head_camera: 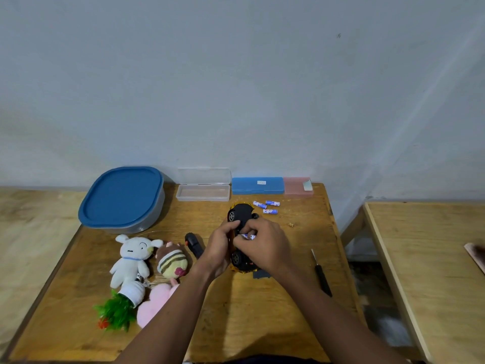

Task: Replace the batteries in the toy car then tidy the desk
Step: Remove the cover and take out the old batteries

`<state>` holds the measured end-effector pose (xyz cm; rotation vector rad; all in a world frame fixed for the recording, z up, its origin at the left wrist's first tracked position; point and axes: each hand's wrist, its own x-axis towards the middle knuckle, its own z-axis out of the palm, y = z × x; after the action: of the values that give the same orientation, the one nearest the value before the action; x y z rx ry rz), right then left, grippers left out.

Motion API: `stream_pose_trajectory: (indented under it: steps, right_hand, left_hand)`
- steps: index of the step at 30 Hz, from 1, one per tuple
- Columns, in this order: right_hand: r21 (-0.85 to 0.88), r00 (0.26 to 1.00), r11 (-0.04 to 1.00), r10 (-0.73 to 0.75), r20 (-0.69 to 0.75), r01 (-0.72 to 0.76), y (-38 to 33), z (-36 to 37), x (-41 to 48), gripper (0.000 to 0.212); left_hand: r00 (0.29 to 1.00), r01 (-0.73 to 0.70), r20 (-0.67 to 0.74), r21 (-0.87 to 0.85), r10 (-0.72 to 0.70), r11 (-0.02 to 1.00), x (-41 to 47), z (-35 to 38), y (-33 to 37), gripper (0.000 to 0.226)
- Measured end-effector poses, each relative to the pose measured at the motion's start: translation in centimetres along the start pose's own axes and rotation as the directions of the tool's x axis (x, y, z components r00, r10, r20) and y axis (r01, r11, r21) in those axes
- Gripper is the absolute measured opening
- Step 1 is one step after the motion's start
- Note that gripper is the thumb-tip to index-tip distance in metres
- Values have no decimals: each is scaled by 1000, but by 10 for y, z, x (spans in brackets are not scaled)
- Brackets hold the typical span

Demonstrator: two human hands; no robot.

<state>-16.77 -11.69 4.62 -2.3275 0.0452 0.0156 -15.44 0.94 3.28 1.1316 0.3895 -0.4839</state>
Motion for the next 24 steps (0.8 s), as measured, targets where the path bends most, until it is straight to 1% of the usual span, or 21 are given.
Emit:
stream_pose_trajectory:
  steps: [6, 12, 14, 18, 22, 24]
  right_hand:
    - [-22, 997, 998, -61, -54, 60, 4, 1, -4, 17]
    - [48, 988, 991, -122, -98, 127, 13, 3, -4, 12]
    - [78, 986, 984, -153, -66, 158, 17, 1, -2, 15]
    - [131, 964, 967, -235, 120, 219, 27, -3, 2, 20]
    - [118, 930, 942, -330, 158, 314, 30, -7, 6, 16]
    - [144, 931, 936, -341, 127, 323, 28, -8, 5, 18]
  left_hand:
    - [999, 41, 32, -35, -40, 999, 0, -3, -2, 41]
    - [998, 42, 46, -45, -40, 998, -1, -5, -2, 40]
    - [998, 49, 48, -35, -48, 998, -1, -7, -1, 40]
    - [997, 62, 43, -38, -60, 997, 0, -11, 0, 42]
    - [997, 73, 35, -36, -71, 997, 1, -14, -1, 45]
    - [997, 67, 32, -42, -66, 997, 3, -14, -1, 45]
